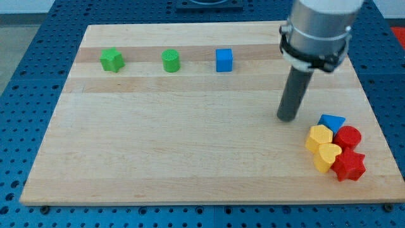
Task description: Move the blue cube into the group of blocks
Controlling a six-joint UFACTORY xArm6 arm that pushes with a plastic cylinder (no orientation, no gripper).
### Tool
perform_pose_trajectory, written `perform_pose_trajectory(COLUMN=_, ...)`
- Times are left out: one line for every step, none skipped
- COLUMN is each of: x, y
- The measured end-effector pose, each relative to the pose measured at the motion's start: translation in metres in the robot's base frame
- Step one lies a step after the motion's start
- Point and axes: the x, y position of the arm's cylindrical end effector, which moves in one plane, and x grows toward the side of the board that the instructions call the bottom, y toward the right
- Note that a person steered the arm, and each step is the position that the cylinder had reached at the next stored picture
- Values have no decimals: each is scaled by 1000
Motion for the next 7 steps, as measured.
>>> perform_pose_trajectory(x=-32, y=51)
perform_pose_trajectory(x=-94, y=63)
perform_pose_trajectory(x=-161, y=20)
perform_pose_trajectory(x=-184, y=-45)
perform_pose_trajectory(x=-157, y=-86)
perform_pose_trajectory(x=-94, y=-86)
perform_pose_trajectory(x=-65, y=-86)
